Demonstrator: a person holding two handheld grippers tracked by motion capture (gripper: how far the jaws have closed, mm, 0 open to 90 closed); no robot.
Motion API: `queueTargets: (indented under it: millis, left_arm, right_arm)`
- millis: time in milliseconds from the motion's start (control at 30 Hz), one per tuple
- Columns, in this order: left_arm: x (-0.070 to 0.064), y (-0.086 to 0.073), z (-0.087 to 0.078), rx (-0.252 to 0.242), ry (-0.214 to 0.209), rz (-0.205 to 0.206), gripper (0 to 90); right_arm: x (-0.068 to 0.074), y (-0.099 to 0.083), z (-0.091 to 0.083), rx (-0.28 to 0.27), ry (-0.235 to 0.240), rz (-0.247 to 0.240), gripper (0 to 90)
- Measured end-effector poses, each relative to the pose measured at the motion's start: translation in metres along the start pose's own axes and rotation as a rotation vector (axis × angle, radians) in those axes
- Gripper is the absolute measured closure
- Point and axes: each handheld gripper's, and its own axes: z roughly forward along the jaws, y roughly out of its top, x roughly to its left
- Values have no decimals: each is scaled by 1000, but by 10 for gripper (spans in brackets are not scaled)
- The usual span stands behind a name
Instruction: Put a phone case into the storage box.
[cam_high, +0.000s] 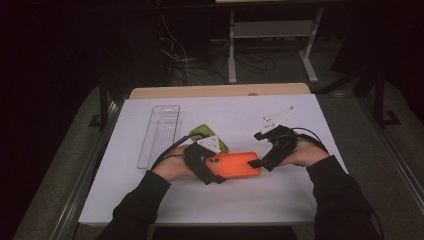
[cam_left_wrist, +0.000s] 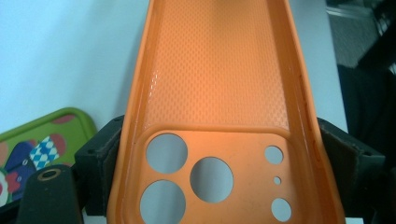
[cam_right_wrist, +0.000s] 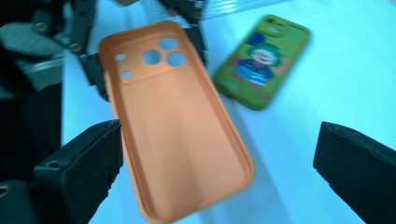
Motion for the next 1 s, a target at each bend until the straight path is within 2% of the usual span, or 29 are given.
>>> queueTargets:
  millis: [33,67,100,133,167,233,300,333,367,400,433,500,567,633,667,700,767,867,900,933,1000]
  left_arm:
    - [0,-1,1,3,25,-24,160]
    - [0,-1,1,3,25,-24,160]
    - [0,-1,1,5,37,-34,160]
    - [0,-2,1,5,46,-45,160]
    - [1,-3,1,11,54,-53,160]
    - [1,-4,0,19,85,-67,160]
    - [2,-5,-1,21,107,-84,160]
    - [3,-6,-2,15,133,-108,160]
    - [3,-6,-2,15,133,-108,160]
    - [4,-7,-3,14,140,-114,159]
    - [4,-7,-3,10,152,-126,159]
    - [5,-8,-5,18,159,-139,159]
    - [6,-8,-5,19,180,-143,159]
    - [5,-8,-5,10,195,-155,159]
    - [5,-7,-5,12,200,-156,159]
    - [4,-7,-5,9,204,-167,159]
    - [4,-7,-5,12,210,-163,159]
    - [3,-7,-3,4,240,-186,159]
    - [5,-7,-4,28,243,-176,159]
    - [5,-7,-3,18,248,-190,159]
    - [4,-7,-3,21,262,-191,159]
  right_arm:
    - [-2,-7,-1,-7,-30,49,10]
    - [-2,-9,-2,-10,-41,86,10]
    - [-2,-9,-2,-10,-41,86,10]
    - [-4,-15,-1,-20,-70,126,6]
    - [-4,-15,-1,-20,-70,126,6]
    - [-5,-21,0,-28,-89,167,6]
    - [-5,-28,1,-39,-101,187,6]
    - [-4,-33,3,-35,-126,216,6]
    - [-4,-33,3,-35,-126,216,6]
    - [-2,-37,6,-39,-151,252,5]
    - [-1,-39,7,-43,-160,265,0]
    - [0,-41,9,-49,-173,275,0]
    - [5,-47,12,-65,-207,330,0]
    - [8,-51,15,-73,-238,362,0]
    - [8,-51,15,-73,-238,362,0]
    - [12,-56,20,-95,-249,389,0]
    - [13,-58,22,-99,-250,387,0]
    - [20,-63,31,-107,-263,400,0]
    - [22,-64,34,-117,-262,418,0]
    - [27,-65,39,-127,-272,417,0]
    - [28,-66,40,-127,-277,410,0]
